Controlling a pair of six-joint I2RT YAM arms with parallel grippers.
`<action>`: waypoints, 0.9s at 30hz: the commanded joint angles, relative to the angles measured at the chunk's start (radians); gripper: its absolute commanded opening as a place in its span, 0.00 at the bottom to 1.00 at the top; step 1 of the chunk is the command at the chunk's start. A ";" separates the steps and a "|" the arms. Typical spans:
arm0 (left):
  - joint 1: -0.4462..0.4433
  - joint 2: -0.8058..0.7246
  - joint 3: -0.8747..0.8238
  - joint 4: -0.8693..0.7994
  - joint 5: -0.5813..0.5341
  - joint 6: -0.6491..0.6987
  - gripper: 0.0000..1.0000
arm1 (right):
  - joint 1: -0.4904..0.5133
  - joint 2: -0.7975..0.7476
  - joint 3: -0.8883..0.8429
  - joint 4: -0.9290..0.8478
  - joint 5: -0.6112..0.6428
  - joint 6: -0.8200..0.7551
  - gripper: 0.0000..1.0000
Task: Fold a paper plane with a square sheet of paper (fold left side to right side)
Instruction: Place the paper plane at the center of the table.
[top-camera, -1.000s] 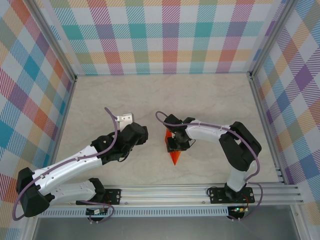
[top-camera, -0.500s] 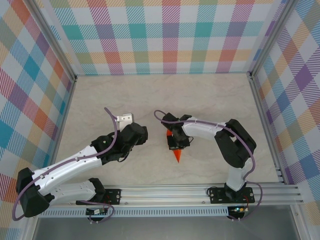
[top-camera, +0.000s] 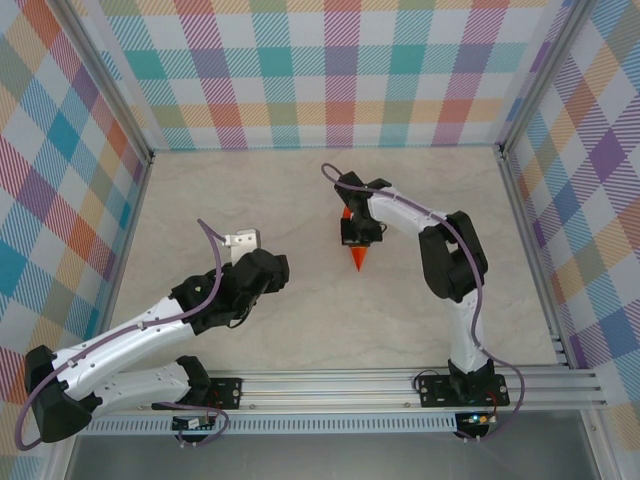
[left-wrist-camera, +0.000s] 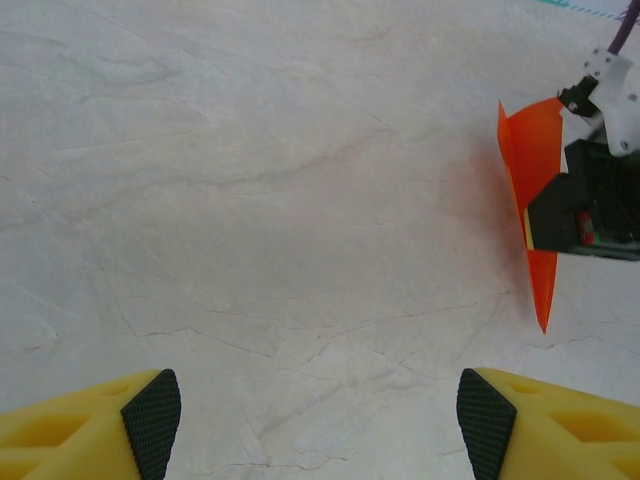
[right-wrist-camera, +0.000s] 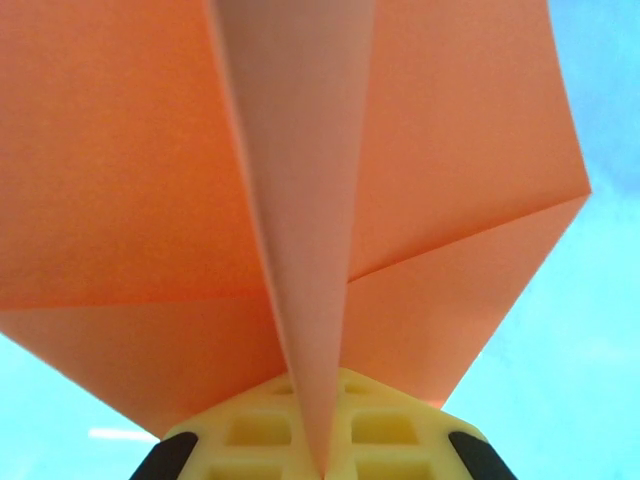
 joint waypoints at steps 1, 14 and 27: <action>0.012 -0.011 -0.011 -0.020 -0.029 0.019 0.76 | 0.004 0.086 0.124 -0.105 0.012 -0.051 0.05; 0.012 0.013 -0.002 -0.023 -0.029 0.020 0.76 | 0.003 0.184 0.192 -0.111 -0.038 -0.011 0.16; 0.013 0.037 0.009 -0.023 -0.014 0.019 0.76 | 0.003 0.235 0.227 -0.121 -0.041 0.013 0.26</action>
